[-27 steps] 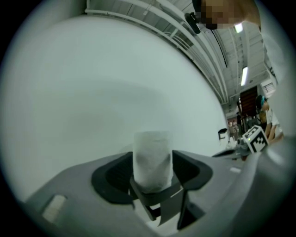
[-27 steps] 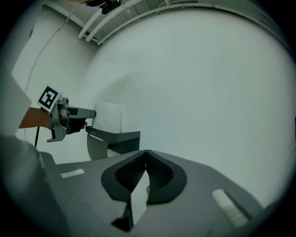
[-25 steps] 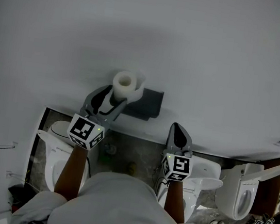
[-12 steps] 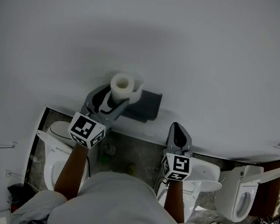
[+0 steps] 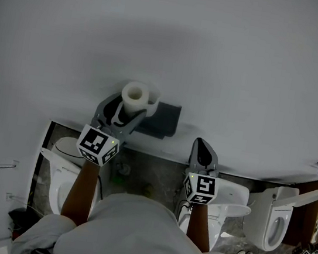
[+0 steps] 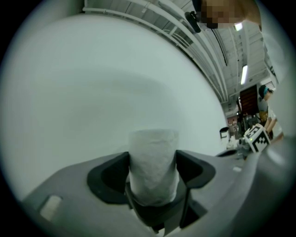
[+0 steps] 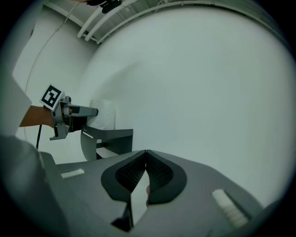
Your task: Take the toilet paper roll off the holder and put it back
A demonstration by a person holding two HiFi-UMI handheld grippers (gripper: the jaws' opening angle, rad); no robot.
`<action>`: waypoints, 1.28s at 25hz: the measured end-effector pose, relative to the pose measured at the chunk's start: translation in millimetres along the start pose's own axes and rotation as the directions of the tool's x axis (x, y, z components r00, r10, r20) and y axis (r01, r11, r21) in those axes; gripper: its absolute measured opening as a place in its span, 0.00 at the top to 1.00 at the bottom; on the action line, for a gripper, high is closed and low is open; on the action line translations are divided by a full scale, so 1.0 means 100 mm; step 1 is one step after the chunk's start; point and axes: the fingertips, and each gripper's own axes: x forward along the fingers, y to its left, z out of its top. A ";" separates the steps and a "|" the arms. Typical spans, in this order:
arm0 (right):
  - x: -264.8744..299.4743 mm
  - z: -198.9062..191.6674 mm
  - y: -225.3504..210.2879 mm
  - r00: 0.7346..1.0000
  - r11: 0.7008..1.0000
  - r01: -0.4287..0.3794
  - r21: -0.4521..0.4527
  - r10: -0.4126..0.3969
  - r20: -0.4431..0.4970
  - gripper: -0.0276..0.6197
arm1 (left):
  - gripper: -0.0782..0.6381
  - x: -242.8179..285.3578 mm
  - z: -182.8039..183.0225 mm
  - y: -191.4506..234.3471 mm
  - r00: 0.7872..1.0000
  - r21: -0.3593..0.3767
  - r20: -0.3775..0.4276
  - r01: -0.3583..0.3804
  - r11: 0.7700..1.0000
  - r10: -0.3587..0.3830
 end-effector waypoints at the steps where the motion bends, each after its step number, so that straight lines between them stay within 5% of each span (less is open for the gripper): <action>1: 0.00 0.00 -0.01 1.000 1.000 0.001 0.000 -0.001 -0.001 0.95 | 0.45 0.01 0.00 0.00 1.000 -0.001 -0.001 0.001 1.000 -0.001; 32: 0.00 -0.02 -0.13 0.999 0.999 0.033 -0.001 -0.033 -0.008 0.95 | 0.43 0.19 -0.01 0.04 1.000 -0.031 0.019 0.014 0.999 -0.014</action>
